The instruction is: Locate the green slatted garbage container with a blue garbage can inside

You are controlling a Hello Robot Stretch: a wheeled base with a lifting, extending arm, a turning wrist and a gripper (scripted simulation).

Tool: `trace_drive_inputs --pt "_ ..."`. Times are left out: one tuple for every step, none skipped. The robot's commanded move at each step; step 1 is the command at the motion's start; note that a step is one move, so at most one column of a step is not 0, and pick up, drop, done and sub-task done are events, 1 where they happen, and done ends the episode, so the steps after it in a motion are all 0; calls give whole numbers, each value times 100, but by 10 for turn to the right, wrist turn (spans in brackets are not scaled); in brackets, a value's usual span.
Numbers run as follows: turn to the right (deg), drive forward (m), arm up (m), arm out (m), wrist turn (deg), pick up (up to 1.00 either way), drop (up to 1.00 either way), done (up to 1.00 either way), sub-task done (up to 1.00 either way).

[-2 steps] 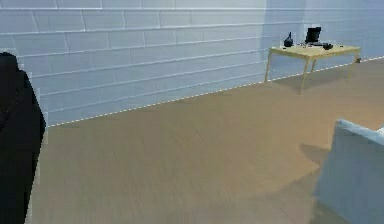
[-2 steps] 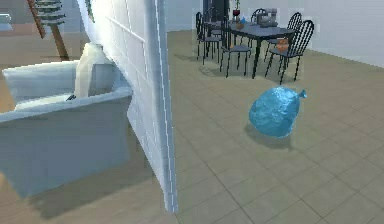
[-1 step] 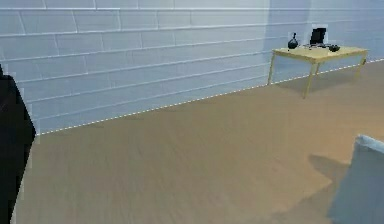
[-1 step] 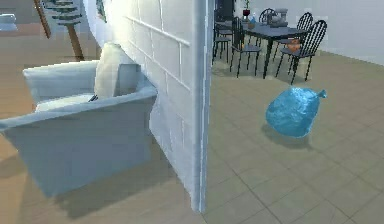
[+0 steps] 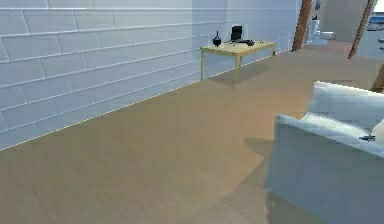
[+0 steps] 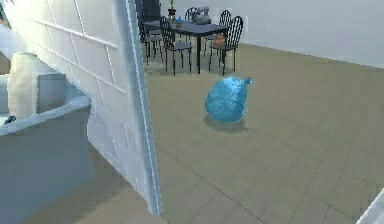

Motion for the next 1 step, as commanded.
trace_drive_inputs --pt "0 100 0 0 0 0 0 0 0"
